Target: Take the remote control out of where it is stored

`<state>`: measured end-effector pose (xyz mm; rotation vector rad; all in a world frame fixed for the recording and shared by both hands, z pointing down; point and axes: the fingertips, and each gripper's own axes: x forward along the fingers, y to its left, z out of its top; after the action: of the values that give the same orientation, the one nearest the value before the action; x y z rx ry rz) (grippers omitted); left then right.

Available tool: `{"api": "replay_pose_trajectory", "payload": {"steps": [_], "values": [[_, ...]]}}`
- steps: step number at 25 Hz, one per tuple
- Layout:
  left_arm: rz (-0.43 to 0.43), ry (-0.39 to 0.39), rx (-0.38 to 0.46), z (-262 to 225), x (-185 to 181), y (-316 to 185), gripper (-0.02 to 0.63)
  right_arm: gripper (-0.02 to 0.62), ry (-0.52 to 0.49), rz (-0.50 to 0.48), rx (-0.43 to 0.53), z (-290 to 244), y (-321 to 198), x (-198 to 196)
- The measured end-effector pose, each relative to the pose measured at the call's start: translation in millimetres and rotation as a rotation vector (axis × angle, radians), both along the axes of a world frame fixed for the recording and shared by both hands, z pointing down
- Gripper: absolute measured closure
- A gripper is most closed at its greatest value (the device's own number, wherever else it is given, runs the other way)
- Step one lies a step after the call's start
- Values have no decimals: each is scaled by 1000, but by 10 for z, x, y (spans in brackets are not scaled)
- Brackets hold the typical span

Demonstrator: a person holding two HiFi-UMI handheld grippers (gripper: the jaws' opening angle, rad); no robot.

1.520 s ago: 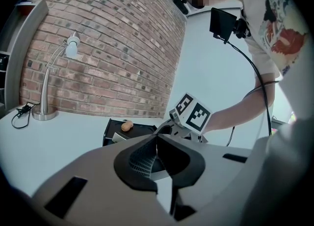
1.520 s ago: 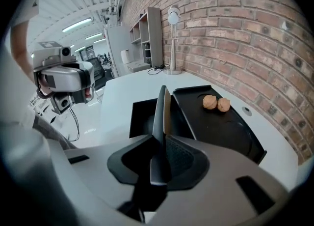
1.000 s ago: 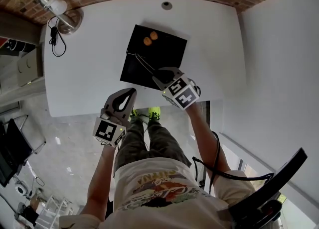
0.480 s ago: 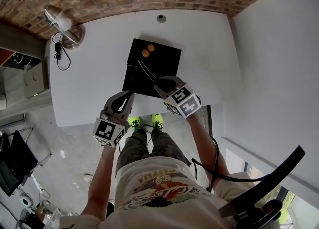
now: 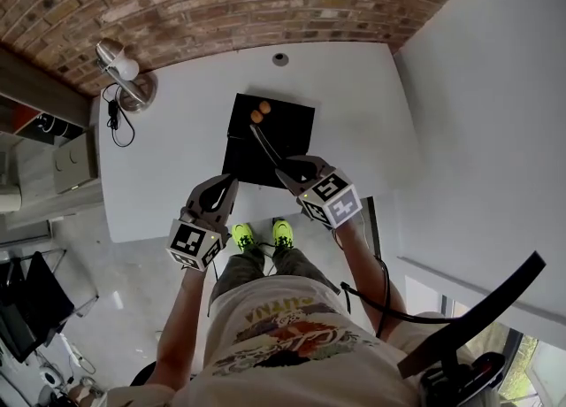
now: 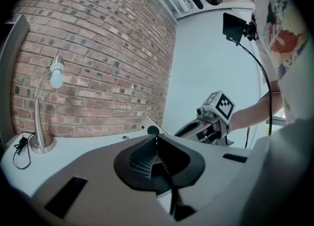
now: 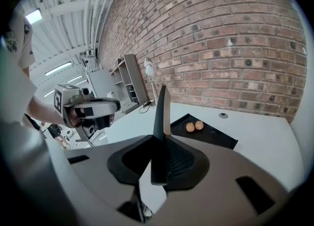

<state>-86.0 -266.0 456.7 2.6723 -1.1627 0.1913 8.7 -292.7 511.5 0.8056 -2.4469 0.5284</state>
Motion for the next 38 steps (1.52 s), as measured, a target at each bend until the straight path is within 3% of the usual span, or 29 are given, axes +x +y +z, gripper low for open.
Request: {"api": "replay_pose_trajectory", "payload": {"steps": [19, 30, 38], "values": [[73, 61, 66, -331, 34, 276, 598, 511, -180, 194, 8, -512, 370, 73], [106, 71, 94, -368, -196, 377, 598, 511, -208, 290, 40, -538, 505, -82], [136, 86, 114, -445, -167, 410, 598, 511, -225, 290, 71, -665, 553, -161]]}}
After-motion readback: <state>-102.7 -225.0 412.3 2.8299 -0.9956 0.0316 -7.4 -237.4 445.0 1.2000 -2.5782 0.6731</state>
